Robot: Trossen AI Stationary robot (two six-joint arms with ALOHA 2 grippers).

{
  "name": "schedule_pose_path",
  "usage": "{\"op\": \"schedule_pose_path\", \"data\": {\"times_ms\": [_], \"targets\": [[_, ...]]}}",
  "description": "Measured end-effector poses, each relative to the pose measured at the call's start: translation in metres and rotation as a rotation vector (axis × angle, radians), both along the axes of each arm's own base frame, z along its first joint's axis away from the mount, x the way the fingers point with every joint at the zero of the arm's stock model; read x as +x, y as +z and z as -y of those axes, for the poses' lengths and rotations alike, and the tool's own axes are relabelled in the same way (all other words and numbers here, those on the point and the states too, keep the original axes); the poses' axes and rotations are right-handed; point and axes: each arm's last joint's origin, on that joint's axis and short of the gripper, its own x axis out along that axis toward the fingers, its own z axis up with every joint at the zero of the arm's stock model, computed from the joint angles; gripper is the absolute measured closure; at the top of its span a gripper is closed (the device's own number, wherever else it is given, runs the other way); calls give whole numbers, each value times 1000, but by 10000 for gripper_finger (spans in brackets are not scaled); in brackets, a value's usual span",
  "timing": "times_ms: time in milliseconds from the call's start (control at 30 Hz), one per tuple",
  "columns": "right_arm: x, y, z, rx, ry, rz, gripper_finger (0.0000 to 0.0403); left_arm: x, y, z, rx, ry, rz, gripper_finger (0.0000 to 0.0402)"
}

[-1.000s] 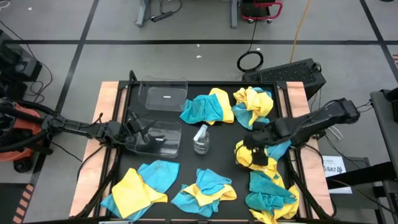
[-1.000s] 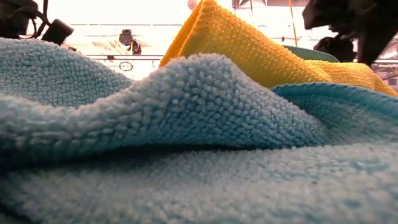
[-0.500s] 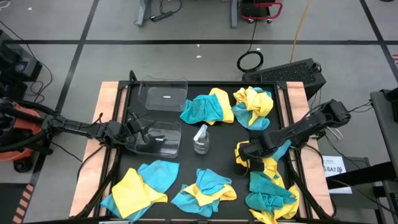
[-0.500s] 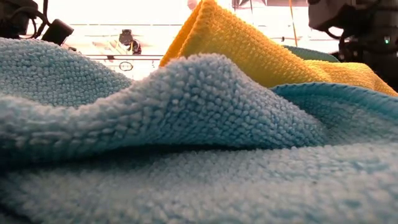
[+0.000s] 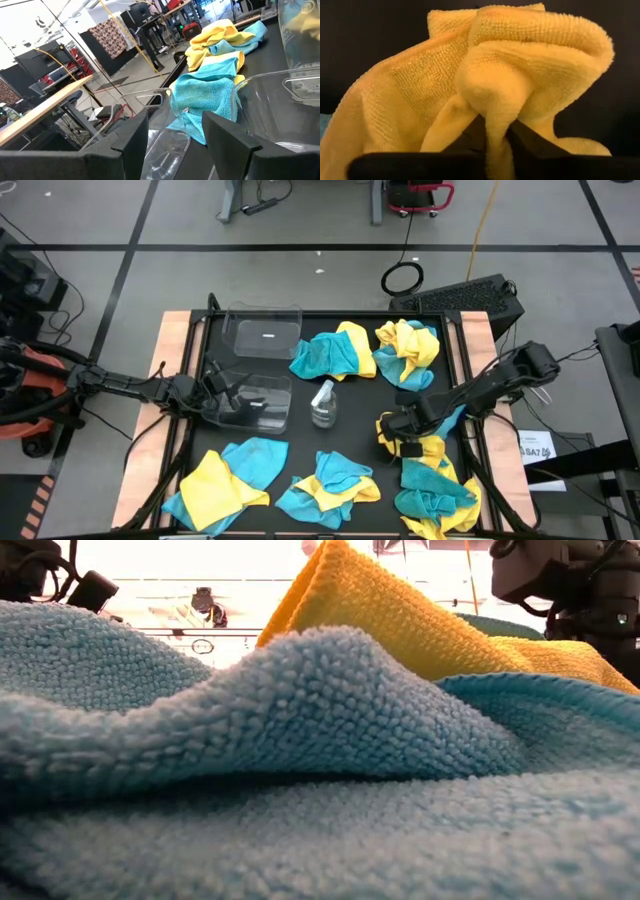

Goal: Sort microfiber towel by color & place in baskets
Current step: Put the yellow microfiber cloth into the bottom transparent bin

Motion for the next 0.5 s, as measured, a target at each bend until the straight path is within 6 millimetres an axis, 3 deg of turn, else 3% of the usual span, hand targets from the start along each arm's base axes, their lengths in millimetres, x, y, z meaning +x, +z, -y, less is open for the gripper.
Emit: {"op": "schedule_pose_path", "data": {"times_ms": [233,500], "targets": [[3,30,-1,43,0,120,389,0,0,0,0,1,0,208],[2,87,0,69,31,338,394,0,0,0,0,0,0,208]]}}
